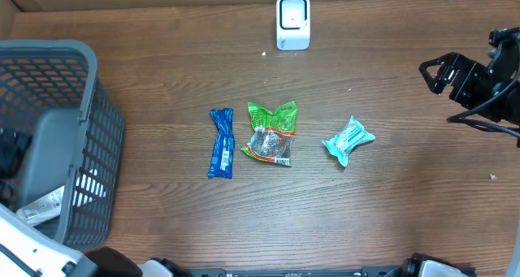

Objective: Scan the item barcode
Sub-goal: 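Withdraw the left gripper into the basket and grasp the white tube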

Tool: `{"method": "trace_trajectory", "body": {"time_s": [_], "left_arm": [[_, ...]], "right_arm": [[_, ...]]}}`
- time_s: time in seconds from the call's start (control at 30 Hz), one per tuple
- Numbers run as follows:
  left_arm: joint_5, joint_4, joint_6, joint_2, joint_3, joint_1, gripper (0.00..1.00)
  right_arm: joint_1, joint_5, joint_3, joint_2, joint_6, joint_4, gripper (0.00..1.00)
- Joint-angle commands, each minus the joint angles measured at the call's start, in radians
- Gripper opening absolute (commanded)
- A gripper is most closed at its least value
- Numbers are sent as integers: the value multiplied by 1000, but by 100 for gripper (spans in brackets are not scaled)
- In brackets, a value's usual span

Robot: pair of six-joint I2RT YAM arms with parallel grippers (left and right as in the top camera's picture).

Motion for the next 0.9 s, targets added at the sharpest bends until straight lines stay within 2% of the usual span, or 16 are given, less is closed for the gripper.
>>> {"method": "trace_trajectory", "body": {"time_s": [0.0, 0.3, 0.57, 0.87], "left_arm": [[-41, 57, -145, -7, -135, 39, 100], [-177, 390, -369, -7, -531, 37, 100], [-169, 787, -371, -7, -780, 35, 99], [-170, 1036, -370, -2, -911, 35, 100]], "right_arm": [[-3, -1, 27, -1, 0, -2, 100], [-3, -1, 27, -1, 4, -2, 100], [-3, -1, 27, -1, 4, -2, 100], [-3, -1, 27, -1, 4, -3, 100]]}}
